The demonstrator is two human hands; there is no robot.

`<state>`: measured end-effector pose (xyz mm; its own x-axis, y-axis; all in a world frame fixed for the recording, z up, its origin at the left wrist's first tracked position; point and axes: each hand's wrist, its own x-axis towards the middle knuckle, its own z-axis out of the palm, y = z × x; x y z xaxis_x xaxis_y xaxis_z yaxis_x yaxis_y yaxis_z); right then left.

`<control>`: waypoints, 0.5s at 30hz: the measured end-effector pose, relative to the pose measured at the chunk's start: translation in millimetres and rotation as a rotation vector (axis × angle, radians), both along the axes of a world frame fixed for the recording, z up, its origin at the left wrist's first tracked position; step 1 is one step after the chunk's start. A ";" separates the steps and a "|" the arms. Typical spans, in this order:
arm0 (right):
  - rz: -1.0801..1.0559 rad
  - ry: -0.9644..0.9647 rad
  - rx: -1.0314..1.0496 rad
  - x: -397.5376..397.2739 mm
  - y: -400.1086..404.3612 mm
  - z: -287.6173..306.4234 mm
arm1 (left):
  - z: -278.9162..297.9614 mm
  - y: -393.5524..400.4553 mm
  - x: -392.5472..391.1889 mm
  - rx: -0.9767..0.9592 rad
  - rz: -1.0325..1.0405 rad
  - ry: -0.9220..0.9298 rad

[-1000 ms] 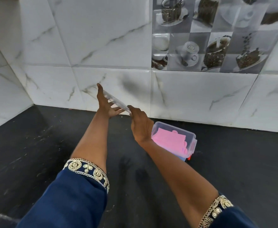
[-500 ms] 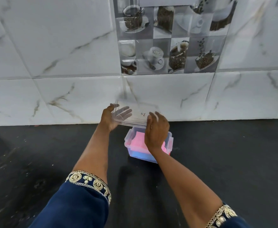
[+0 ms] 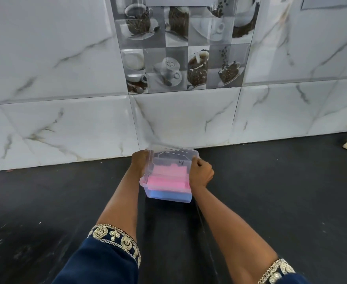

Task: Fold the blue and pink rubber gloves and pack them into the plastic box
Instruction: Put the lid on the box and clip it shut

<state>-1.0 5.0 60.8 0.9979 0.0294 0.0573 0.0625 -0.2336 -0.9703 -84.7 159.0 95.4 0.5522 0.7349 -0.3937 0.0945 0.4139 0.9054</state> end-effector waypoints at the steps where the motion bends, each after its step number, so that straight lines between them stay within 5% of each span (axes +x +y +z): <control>1: 0.005 -0.015 -0.025 -3.0 3.2 -0.2 | -3.9 -4.0 1.3 -0.016 -0.025 -0.010; 6: -0.077 -0.120 -0.293 -15.1 4.8 -3.5 | -15.9 -5.7 1.7 0.069 -0.044 0.070; 9: -0.116 -0.022 -0.444 -8.9 -7.0 -12.9 | -21.3 10.8 -4.7 0.170 -0.047 0.180; 15: -0.046 0.135 -0.322 -6.7 -5.6 -18.9 | -25.7 5.6 -5.5 0.489 0.015 0.492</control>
